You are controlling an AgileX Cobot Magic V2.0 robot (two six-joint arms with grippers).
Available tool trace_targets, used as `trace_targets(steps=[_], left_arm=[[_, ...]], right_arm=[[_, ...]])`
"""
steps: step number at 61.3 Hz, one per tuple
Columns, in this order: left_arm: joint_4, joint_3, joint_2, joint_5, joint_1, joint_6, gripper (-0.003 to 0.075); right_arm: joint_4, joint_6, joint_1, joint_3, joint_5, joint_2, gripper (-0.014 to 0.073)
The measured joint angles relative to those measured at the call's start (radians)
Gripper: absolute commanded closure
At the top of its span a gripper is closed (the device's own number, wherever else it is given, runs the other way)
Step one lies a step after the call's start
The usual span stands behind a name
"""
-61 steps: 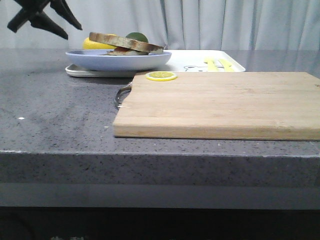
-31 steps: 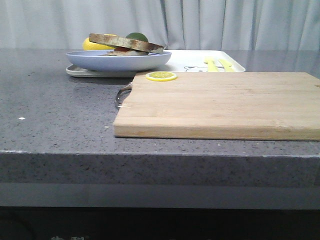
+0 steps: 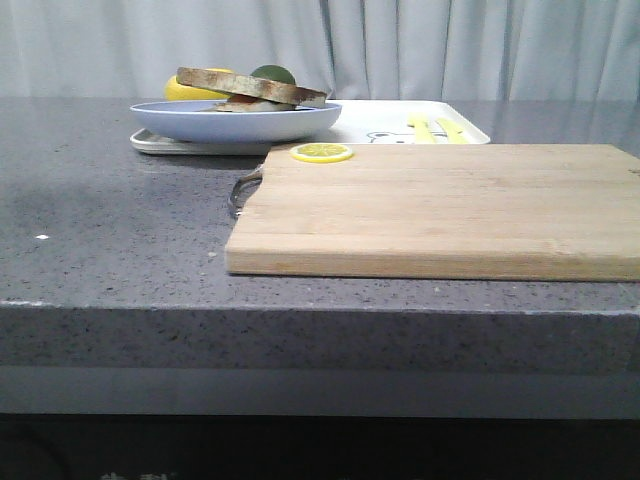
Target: Place bread and move sandwich to tray
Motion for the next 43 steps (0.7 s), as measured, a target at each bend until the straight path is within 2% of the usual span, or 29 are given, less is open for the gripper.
trace_targets(steps=[11, 24, 43], left_arm=[[0.0, 0.292, -0.193, -0.109, 0.0, 0.045, 0.0447], [0.0, 0.532, -0.399, -0.213, 0.0, 0.061, 0.0447], [0.004, 0.702, -0.635, -0.234, -0.002, 0.063, 0.0447]], right_arm=[[0.0, 0.0, 0.0, 0.0, 0.0, 0.0, 0.0199], [0.0, 0.0, 0.0, 0.0, 0.0, 0.0, 0.0199], [0.0, 0.0, 0.0, 0.0, 0.0, 0.0, 0.0199]])
